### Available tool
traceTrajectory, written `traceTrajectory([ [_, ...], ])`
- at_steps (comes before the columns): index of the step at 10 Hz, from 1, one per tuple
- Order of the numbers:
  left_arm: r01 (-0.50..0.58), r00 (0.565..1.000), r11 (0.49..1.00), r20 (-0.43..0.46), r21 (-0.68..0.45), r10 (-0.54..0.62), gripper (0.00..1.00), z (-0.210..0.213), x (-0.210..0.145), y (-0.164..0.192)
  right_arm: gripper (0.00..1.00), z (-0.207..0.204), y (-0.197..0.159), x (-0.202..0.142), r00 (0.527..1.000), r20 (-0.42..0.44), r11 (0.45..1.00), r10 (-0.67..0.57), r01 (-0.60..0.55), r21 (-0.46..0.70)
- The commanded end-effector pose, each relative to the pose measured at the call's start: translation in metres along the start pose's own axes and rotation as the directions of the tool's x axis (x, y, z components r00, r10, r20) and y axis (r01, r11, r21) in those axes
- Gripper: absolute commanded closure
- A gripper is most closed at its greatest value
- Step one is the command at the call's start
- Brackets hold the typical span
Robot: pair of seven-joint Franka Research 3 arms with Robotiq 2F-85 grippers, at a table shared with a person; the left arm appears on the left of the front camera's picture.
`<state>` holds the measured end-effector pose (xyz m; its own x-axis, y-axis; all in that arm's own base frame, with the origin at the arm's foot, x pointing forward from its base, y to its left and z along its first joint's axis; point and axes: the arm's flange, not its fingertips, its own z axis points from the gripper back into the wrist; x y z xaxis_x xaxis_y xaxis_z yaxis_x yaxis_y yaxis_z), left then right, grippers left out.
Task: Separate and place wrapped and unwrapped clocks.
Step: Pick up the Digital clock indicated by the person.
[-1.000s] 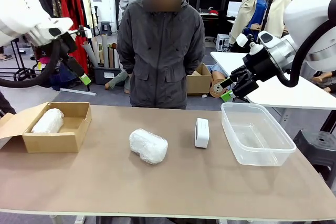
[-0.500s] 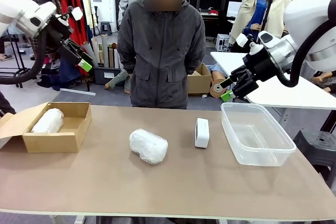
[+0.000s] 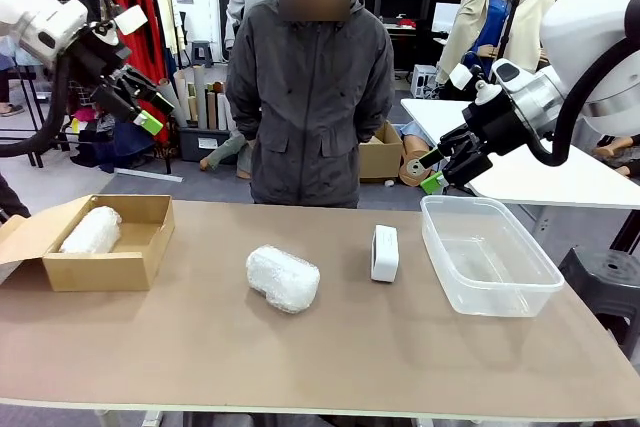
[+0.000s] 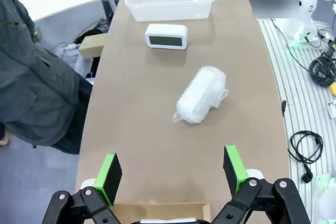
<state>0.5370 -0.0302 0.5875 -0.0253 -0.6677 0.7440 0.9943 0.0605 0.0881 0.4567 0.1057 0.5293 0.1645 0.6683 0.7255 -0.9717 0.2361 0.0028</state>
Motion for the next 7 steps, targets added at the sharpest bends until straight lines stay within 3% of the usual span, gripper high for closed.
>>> traceTrajectory([
  [1,-0.021,0.999,1.000,0.050,0.012,0.020,0.00,0.0012,-0.0083,0.0035,0.00,0.0010,-0.0007,0.0012,1.000,0.005,1.000,0.008,-0.008,0.005],
  [2,0.000,1.000,1.000,0.000,0.000,0.000,0.00,0.0000,0.0000,0.0000,0.00,0.0010,-0.0007,0.0012,1.000,0.005,1.000,0.008,-0.008,0.005],
  [7,0.000,1.000,1.000,0.000,0.000,0.000,0.00,0.0000,0.0000,0.0000,0.00,0.0010,-0.0007,0.0012,1.000,0.005,1.000,0.008,-0.008,0.005],
])
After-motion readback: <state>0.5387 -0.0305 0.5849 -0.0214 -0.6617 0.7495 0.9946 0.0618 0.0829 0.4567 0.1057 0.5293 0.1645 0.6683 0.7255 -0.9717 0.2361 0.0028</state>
